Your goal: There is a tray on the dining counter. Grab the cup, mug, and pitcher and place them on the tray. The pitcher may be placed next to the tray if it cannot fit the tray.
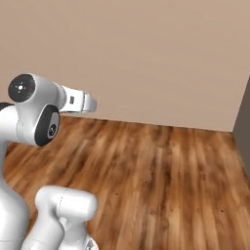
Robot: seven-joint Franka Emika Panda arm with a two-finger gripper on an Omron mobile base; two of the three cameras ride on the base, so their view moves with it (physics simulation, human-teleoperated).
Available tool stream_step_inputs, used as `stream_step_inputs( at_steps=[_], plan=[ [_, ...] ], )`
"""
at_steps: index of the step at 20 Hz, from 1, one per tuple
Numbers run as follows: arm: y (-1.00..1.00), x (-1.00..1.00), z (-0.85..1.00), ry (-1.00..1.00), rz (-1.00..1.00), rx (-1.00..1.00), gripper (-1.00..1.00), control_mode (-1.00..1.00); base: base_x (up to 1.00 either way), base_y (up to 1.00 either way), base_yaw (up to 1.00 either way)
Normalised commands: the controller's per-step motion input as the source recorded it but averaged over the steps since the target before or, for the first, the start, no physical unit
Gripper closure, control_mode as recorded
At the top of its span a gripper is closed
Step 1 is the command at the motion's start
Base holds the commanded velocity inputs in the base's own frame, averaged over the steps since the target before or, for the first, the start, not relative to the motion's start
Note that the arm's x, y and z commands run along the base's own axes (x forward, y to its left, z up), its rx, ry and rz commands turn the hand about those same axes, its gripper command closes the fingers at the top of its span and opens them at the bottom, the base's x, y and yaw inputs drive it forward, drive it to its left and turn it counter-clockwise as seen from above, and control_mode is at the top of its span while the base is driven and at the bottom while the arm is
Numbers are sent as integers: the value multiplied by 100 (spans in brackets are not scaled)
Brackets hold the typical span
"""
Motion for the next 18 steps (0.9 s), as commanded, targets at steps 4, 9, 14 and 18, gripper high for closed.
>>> stream_step_inputs(
  at_steps=[4,9,14,18],
  plan=[
    [0,0,0,0,0,0,100,100,100,16,16],
    [0,0,0,0,0,0,100,100,100,20,28],
    [0,0,0,0,0,0,100,100,100,10,44],
    [0,0,0,0,0,0,100,100,100,4,50]
  ],
)
